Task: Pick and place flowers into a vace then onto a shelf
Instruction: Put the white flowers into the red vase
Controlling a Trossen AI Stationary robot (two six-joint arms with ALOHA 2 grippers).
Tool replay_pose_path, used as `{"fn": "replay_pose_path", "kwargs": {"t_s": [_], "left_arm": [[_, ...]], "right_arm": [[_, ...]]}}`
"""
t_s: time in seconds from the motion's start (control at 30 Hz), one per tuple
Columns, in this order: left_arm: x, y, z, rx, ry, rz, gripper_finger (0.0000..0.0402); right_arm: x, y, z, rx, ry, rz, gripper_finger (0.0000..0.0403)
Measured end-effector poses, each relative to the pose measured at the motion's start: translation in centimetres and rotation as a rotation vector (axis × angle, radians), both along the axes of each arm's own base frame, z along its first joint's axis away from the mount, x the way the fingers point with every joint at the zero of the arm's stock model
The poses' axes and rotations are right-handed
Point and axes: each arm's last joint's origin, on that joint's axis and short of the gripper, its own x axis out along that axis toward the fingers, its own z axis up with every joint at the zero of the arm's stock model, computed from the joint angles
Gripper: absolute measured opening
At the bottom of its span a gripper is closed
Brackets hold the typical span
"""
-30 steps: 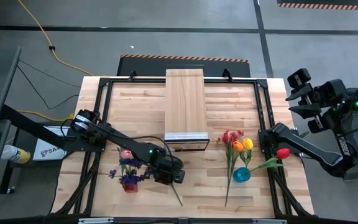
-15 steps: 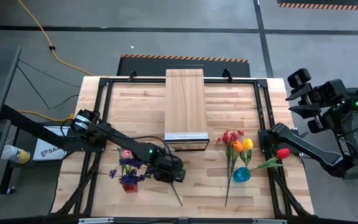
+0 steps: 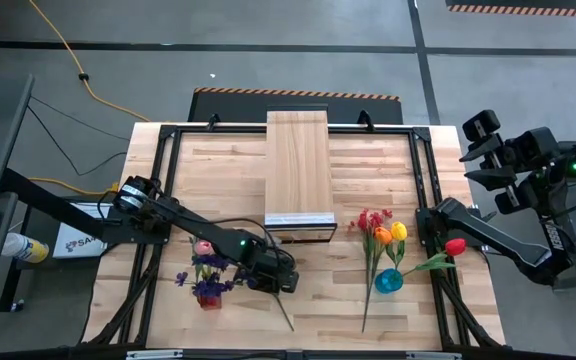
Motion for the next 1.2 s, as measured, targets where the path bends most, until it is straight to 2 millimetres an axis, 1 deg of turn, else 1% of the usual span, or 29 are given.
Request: {"fn": "replay_pose_path", "kwargs": {"t_s": [1.03,1.1,1.2], "left_arm": [[-0.09,-0.05,-0.03,-0.024,0.024,0.009,0.0114],[-0.09,-0.05,-0.03,-0.023,0.023,0.008,0.0120],[-0.16,0.01,-0.08,-0.012,0.028,0.010,0.0150]], "right_arm": [[-0.01,0.05,-0.03,-0.009,0.011,0.017,0.0114],[-0.01,0.05,-0.03,-0.010,0.011,0.017,0.0114],[-0.01,0.05,-0.03,-0.010,0.011,0.017,0.0114]]}}
